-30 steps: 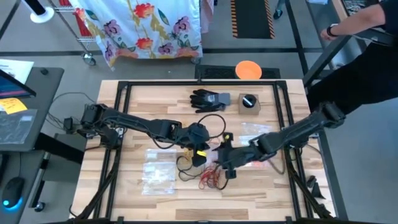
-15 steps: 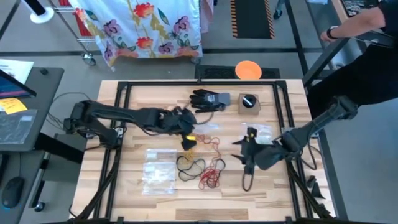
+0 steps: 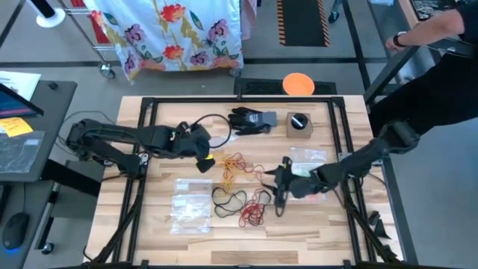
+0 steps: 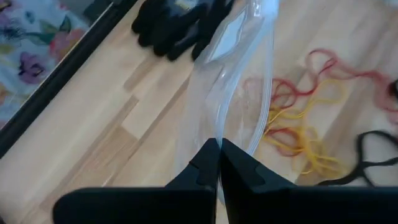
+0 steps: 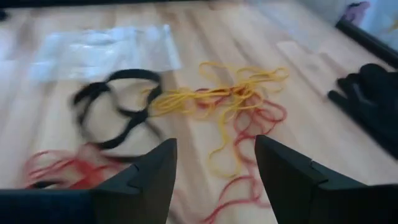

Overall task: Sort rubber bands
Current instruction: Open the transparent zip bag

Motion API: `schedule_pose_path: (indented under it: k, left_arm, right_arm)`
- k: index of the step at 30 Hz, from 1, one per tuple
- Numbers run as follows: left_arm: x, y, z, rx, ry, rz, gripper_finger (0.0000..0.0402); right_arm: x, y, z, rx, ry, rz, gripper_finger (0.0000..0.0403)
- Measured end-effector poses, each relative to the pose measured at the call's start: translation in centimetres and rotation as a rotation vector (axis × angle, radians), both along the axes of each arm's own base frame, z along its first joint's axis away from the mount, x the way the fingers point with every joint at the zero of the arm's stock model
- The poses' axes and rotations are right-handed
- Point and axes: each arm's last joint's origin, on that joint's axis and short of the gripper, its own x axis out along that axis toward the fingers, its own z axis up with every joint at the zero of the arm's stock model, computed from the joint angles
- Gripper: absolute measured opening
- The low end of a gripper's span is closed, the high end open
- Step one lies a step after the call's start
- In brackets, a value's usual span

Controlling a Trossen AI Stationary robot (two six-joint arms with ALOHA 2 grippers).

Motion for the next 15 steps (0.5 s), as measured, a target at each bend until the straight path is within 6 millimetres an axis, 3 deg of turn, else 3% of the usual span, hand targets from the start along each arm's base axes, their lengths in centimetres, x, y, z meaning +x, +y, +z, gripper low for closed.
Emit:
schedule_pose_path:
  k: [7, 15]
  left_arm:
    - [0.2, 0.2, -2.9, 0.009, 0.023, 0.032, 0.0000]
    - [0.7, -0.1, -3.9, 0.125, -0.043, 0.018, 0.0000]
  right_arm:
    - [3.6, -2.0, -0.9, 0.022, 0.015, -0.053, 0.0217]
    - [5.0, -1.5, -0.5, -0.078, 0.037, 0.017, 0.0217]
